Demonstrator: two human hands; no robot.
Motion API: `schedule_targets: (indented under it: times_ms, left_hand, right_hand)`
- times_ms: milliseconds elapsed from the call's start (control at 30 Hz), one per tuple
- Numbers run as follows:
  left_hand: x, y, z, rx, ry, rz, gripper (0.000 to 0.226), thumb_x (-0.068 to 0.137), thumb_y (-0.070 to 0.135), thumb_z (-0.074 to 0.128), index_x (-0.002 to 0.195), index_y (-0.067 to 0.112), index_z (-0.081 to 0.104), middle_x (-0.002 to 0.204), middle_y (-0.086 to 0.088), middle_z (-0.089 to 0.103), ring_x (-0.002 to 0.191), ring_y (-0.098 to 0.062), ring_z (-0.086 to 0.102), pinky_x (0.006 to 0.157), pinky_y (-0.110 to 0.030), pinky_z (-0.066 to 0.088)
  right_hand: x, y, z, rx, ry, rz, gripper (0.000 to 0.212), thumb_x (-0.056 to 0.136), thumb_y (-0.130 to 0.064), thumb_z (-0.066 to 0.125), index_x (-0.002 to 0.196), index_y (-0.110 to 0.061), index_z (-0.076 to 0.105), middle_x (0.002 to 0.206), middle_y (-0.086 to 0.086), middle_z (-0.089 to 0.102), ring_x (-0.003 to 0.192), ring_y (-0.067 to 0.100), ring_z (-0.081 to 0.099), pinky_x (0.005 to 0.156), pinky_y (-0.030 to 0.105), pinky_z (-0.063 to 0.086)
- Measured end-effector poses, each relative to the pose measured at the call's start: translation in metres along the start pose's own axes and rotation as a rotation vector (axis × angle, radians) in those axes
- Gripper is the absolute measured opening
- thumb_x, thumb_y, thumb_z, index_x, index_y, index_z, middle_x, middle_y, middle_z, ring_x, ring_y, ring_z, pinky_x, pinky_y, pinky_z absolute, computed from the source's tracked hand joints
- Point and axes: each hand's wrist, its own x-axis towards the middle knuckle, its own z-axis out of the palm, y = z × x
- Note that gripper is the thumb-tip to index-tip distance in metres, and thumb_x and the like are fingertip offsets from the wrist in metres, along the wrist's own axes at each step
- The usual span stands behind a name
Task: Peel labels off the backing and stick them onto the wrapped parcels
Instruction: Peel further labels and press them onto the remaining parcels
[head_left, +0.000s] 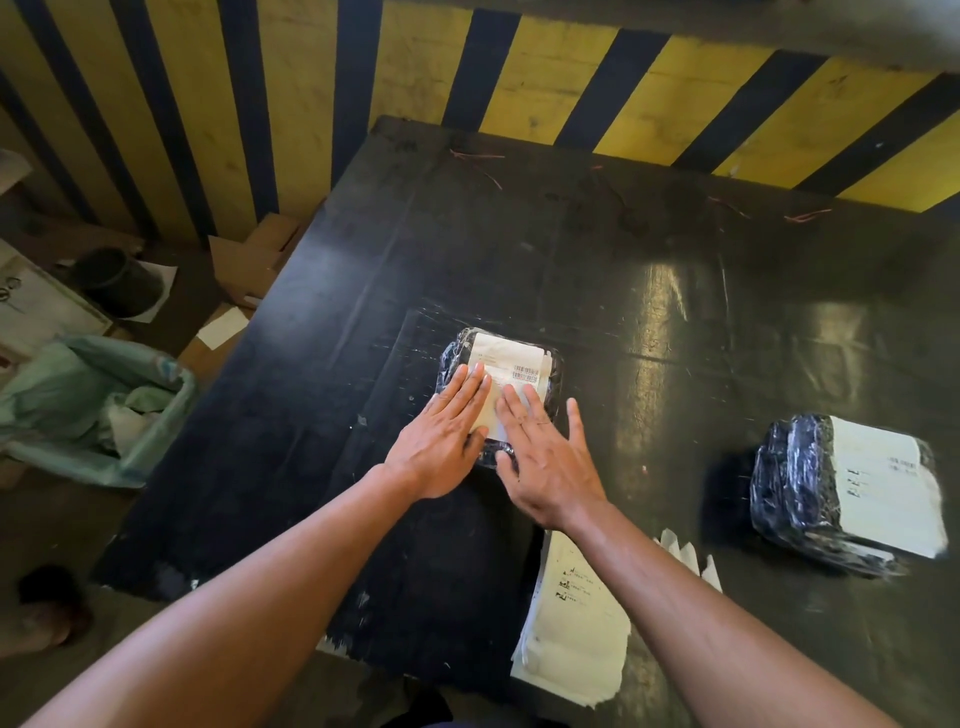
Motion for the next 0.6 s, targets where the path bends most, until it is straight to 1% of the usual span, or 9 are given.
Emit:
schedule_targets:
  times_ms: [133, 167, 233, 300, 333, 400, 500, 567, 600]
  left_hand:
    - [0.005, 0.002, -0.002, -0.011, -0.018, -0.013, 0.066, 0.112, 0.041, 0.023, 0.166, 0.02, -0.01, 0.173, 0.004, -0.02, 0.158, -0.012, -0.025, 0.133, -0.037, -0.001]
    - [0.006, 0.003, -0.002, -0.012, -0.018, -0.014, 0.066, 0.113, 0.039, 0.024, 0.166, 0.019, -0.01, 0.173, 0.004, -0.02, 0.158, -0.013, -0.025, 0.133, -0.037, -0.001]
    - [0.007, 0.005, -0.003, -0.01, -0.015, -0.016, 0.065, 0.113, 0.037, 0.024, 0.166, 0.017, -0.009, 0.173, 0.002, -0.02, 0.158, -0.014, -0.025, 0.133, -0.037, -0.001]
    - [0.007, 0.004, -0.003, 0.004, -0.025, -0.017, 0.065, 0.113, 0.038, 0.019, 0.166, 0.015, -0.008, 0.173, 0.0, -0.02, 0.158, -0.015, -0.025, 0.133, -0.037, -0.002]
    - [0.006, 0.004, -0.004, 0.011, -0.031, -0.019, 0.064, 0.112, 0.039, 0.018, 0.166, 0.015, -0.009, 0.173, 0.001, -0.02, 0.158, -0.014, -0.026, 0.133, -0.037, -0.003]
    - [0.005, 0.003, -0.006, 0.003, -0.055, -0.028, 0.065, 0.113, 0.041, 0.019, 0.166, 0.019, -0.011, 0.173, 0.004, -0.022, 0.156, -0.011, -0.027, 0.131, -0.035, -0.005]
    - [0.005, 0.003, -0.009, 0.012, -0.078, -0.037, 0.065, 0.114, 0.041, 0.022, 0.166, 0.022, -0.013, 0.171, 0.007, -0.025, 0.155, -0.01, -0.029, 0.129, -0.037, -0.007]
    - [0.005, 0.006, -0.009, 0.062, -0.073, -0.053, 0.065, 0.113, 0.04, 0.02, 0.166, 0.022, -0.014, 0.171, 0.006, -0.025, 0.155, -0.012, -0.029, 0.13, -0.044, -0.011]
    - [0.005, 0.009, -0.009, 0.105, -0.056, -0.063, 0.065, 0.112, 0.039, 0.018, 0.166, 0.02, -0.015, 0.172, 0.004, -0.026, 0.156, -0.015, -0.03, 0.129, -0.049, -0.014]
  right_hand:
    - [-0.019, 0.021, -0.005, -0.072, 0.009, 0.055, 0.071, 0.102, -0.049, 0.013, 0.168, -0.022, 0.009, 0.176, -0.007, -0.002, 0.162, 0.017, -0.009, 0.126, 0.065, -0.008]
    - [-0.019, 0.022, -0.006, -0.072, 0.029, 0.086, 0.072, 0.101, -0.049, 0.013, 0.167, -0.021, 0.012, 0.176, -0.005, 0.001, 0.162, 0.018, -0.006, 0.126, 0.064, -0.009]
    - [-0.018, 0.013, -0.007, -0.051, 0.086, 0.104, 0.072, 0.101, -0.048, 0.019, 0.166, -0.017, 0.018, 0.176, 0.0, 0.004, 0.162, 0.019, -0.003, 0.126, 0.063, -0.01]
    - [-0.018, -0.006, 0.001, -0.018, 0.092, 0.024, 0.072, 0.103, -0.046, 0.027, 0.166, -0.014, 0.013, 0.176, 0.002, -0.002, 0.162, 0.019, -0.008, 0.126, 0.065, -0.008]
    - [-0.019, -0.014, 0.008, -0.013, 0.072, -0.021, 0.075, 0.103, -0.047, 0.028, 0.167, -0.014, 0.006, 0.176, 0.002, -0.008, 0.161, 0.018, -0.013, 0.126, 0.065, -0.005]
    - [-0.026, -0.021, 0.022, -0.019, 0.039, -0.042, 0.078, 0.104, -0.048, 0.028, 0.167, -0.015, -0.003, 0.175, 0.002, -0.015, 0.16, 0.017, -0.019, 0.127, 0.064, -0.002]
    - [-0.04, -0.01, 0.028, -0.036, 0.044, -0.024, 0.076, 0.105, -0.044, 0.031, 0.167, -0.016, -0.002, 0.175, 0.0, -0.014, 0.161, 0.017, -0.017, 0.127, 0.065, 0.0]
    - [-0.046, -0.001, 0.024, -0.031, 0.047, -0.01, 0.077, 0.103, -0.043, 0.033, 0.168, -0.017, 0.0, 0.175, -0.001, -0.011, 0.161, 0.016, -0.014, 0.127, 0.065, 0.001]
    - [-0.046, 0.002, 0.022, -0.014, 0.062, 0.013, 0.078, 0.102, -0.043, 0.034, 0.168, -0.016, 0.001, 0.176, -0.002, -0.009, 0.161, 0.015, -0.012, 0.127, 0.064, -0.002]
